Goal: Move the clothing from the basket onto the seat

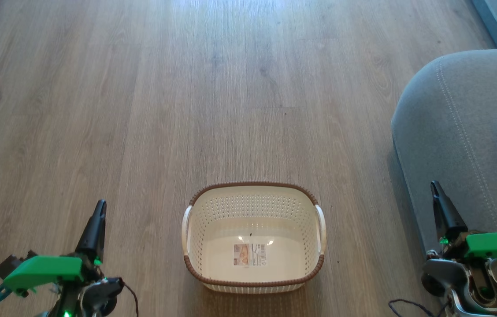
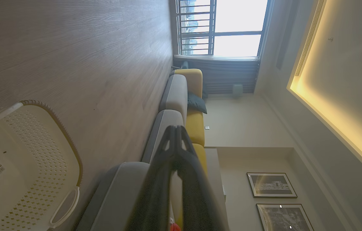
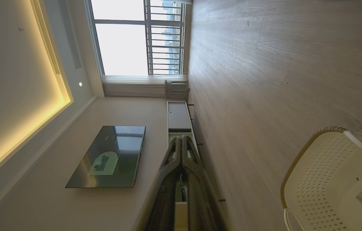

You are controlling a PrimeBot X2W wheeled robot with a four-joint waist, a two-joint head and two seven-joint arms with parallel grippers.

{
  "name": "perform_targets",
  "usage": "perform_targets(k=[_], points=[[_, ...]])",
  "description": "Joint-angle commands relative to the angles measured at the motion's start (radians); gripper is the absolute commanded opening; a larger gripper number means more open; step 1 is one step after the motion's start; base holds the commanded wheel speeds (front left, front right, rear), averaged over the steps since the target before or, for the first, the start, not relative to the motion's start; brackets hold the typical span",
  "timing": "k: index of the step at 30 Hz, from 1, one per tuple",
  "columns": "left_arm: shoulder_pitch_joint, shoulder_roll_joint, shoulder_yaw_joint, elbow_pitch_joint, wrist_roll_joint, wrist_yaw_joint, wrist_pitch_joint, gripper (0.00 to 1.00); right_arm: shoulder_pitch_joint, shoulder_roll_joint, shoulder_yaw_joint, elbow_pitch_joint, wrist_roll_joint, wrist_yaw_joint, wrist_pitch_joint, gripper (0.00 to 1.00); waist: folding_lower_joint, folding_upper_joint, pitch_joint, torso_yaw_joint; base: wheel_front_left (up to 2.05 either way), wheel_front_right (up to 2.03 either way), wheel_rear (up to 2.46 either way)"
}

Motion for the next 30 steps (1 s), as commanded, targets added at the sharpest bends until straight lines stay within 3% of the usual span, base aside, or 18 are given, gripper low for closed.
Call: perform_targets(k=[1,30], points=[[-0.048,0.009,0.034,-0.033,-0.006,-0.009,0.008,0.0,-0.025,-0.003,0.017,-0.039,0.006,0.001,0.006,0.0,0.0,-0.0001,0.0,0.0,0.0,0.0,0.0],[-0.048,0.009,0.034,-0.033,-0.006,-0.009,0.008,0.0,-0.025,-0.003,0.017,-0.039,0.006,0.001,0.006,0.0,0.0,-0.0001,0.0,0.0,0.0,0.0,0.0]])
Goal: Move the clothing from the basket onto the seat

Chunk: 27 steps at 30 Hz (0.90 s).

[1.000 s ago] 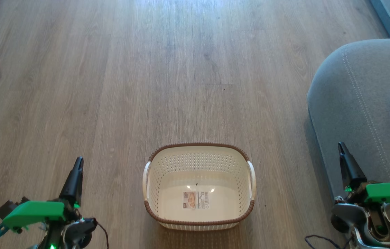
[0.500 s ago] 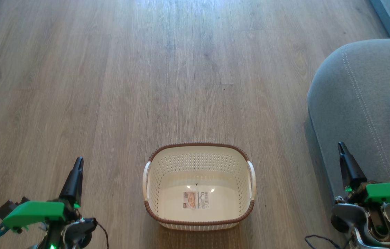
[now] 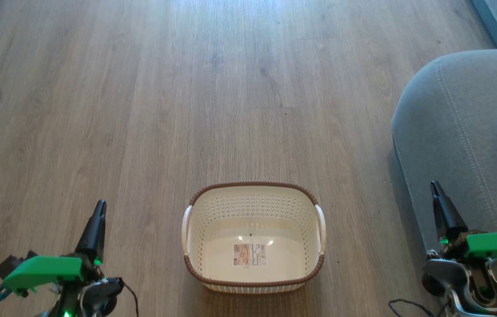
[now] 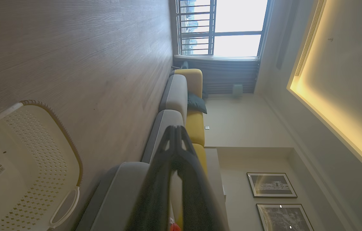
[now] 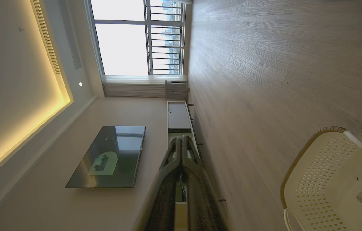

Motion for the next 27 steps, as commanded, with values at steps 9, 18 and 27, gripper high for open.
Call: perform_targets(k=[9,18,27], points=[[-0.048,0.009,0.034,-0.033,-0.006,-0.009,0.008,0.0,-0.025,-0.003,0.017,-0.039,0.006,0.001,0.006,0.0,0.0,0.0,0.0,0.0,0.0,0.0,0.0],[-0.048,0.009,0.034,-0.033,-0.007,-0.009,0.008,0.0,-0.025,-0.003,0.017,-0.039,0.006,0.001,0.006,0.0,0.0,0.0,0.0,0.0,0.0,0.0,0.0],[-0.048,0.009,0.034,-0.034,-0.007,-0.009,0.008,0.0,-0.025,-0.003,0.017,-0.039,0.006,0.001,0.006,0.0,0.0,0.0,0.0,0.0,0.0,0.0,0.0]])
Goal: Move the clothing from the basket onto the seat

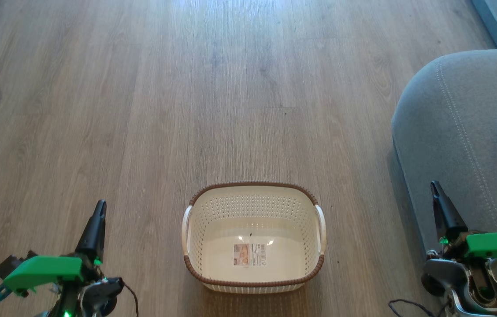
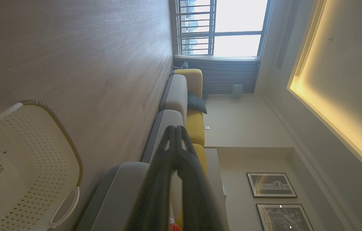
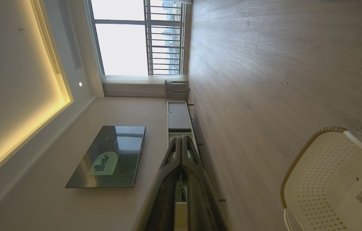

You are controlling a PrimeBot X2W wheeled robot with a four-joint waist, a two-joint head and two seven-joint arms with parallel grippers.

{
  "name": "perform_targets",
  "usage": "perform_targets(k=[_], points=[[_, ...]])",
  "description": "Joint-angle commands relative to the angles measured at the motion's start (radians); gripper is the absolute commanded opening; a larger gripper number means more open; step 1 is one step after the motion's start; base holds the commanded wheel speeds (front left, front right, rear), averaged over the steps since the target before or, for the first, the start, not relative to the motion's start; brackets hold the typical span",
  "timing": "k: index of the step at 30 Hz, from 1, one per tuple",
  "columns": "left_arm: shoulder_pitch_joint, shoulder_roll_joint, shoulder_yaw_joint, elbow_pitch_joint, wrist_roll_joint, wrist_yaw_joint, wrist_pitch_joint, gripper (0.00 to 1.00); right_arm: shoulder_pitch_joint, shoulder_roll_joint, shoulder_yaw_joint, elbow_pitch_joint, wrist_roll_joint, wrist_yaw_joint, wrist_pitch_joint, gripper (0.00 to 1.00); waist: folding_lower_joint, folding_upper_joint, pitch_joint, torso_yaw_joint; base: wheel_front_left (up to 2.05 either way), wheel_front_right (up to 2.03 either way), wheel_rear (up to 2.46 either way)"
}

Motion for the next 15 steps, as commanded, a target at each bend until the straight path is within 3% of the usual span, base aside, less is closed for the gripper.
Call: perform_targets(k=[1,15], points=[[-0.048,0.009,0.034,-0.034,-0.007,-0.009,0.008,0.0,-0.025,-0.004,0.017,-0.039,0.006,0.001,0.006,0.0,0.0,0.0,0.0,0.0,0.0,0.0,0.0],[-0.048,0.009,0.034,-0.034,-0.007,-0.009,0.008,0.0,-0.025,-0.004,0.017,-0.039,0.006,0.001,0.006,0.0,0.0,0.0,0.0,0.0,0.0,0.0,0.0]])
